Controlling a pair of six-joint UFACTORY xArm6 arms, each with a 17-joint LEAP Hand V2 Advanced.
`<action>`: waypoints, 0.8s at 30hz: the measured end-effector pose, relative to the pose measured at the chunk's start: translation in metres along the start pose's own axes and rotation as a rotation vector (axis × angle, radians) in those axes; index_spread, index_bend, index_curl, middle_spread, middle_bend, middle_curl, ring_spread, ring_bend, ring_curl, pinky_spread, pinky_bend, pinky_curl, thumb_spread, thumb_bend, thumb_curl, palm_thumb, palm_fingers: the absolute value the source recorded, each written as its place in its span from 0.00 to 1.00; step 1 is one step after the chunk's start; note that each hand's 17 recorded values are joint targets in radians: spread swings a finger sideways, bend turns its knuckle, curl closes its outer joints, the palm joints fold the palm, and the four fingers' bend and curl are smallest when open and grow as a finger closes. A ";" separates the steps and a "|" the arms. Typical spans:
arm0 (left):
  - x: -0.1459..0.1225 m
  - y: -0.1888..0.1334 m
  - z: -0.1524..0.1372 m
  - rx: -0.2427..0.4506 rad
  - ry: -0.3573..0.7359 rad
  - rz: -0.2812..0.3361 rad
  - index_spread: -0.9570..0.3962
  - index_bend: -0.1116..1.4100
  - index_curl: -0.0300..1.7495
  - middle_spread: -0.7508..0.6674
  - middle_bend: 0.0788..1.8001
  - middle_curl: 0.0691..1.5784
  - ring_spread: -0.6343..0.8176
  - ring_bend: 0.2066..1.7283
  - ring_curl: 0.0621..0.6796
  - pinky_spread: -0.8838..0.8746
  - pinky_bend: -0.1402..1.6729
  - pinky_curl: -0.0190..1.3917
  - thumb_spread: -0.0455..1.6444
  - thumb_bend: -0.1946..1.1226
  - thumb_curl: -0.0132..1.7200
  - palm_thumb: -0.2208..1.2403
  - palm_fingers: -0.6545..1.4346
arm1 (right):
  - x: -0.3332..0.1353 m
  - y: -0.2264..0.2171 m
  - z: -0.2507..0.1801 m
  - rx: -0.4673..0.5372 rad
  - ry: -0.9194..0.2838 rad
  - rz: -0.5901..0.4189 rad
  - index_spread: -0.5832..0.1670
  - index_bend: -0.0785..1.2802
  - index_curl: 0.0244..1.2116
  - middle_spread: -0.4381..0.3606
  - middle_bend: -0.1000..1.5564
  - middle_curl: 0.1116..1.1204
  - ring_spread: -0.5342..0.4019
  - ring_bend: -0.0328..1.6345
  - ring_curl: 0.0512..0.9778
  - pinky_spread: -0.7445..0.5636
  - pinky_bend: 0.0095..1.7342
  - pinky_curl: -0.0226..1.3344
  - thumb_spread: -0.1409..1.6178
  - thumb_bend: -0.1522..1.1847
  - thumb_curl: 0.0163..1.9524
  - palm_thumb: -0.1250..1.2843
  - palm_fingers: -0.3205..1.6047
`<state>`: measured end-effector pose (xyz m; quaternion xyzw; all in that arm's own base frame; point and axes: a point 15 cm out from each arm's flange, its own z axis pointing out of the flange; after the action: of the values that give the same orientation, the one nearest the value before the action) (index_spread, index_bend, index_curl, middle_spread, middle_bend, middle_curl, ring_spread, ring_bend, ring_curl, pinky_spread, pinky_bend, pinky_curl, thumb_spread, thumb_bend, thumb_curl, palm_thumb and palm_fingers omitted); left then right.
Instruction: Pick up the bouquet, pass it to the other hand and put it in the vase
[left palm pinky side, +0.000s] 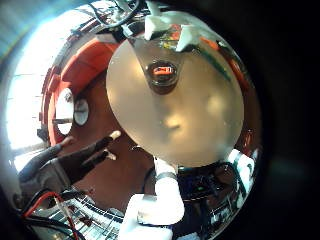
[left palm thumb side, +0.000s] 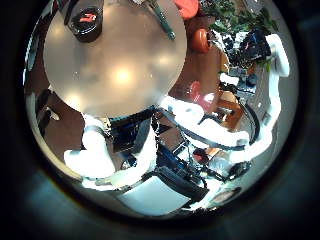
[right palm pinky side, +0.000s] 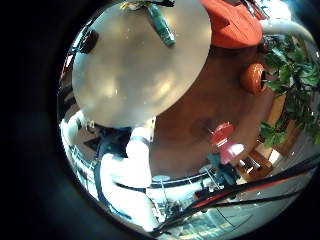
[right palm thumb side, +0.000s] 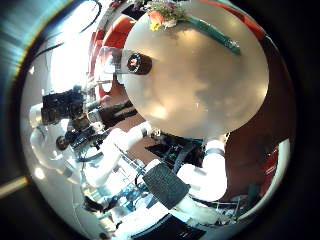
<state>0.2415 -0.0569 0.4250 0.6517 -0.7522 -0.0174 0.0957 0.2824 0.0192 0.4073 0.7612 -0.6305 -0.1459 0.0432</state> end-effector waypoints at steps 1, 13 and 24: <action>-0.001 0.000 -0.001 0.002 0.002 -0.004 0.79 0.18 0.18 0.84 0.07 0.18 0.83 0.22 0.22 0.80 0.20 0.25 0.63 0.13 0.19 0.36 0.34 | 0.000 -0.001 0.000 0.003 0.001 0.000 0.33 0.18 0.22 0.62 0.17 0.20 0.78 0.24 0.22 0.85 0.24 0.24 0.76 0.10 0.13 0.31 0.18; 0.005 0.008 -0.013 0.020 0.020 0.003 0.79 0.18 0.18 0.84 0.07 0.18 0.83 0.22 0.22 0.80 0.20 0.25 0.63 0.13 0.19 0.36 0.34 | -0.011 -0.006 0.002 0.006 -0.006 -0.020 0.36 0.18 0.23 0.64 0.17 0.19 0.79 0.24 0.22 0.86 0.23 0.24 0.77 0.10 0.13 0.32 0.20; 0.033 0.016 -0.011 -0.010 0.020 0.126 0.80 0.18 0.18 0.85 0.07 0.18 0.83 0.22 0.22 0.80 0.20 0.25 0.63 0.13 0.19 0.38 0.34 | 0.018 -0.009 0.000 0.022 -0.038 0.091 0.47 0.17 0.23 0.66 0.18 0.21 0.80 0.30 0.25 0.87 0.23 0.24 0.76 0.11 0.13 0.35 0.29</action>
<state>0.2238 -0.0863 0.4425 0.6026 -0.7907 -0.0087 0.1076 0.2939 0.0036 0.4018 0.7292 -0.6667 -0.1513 0.0292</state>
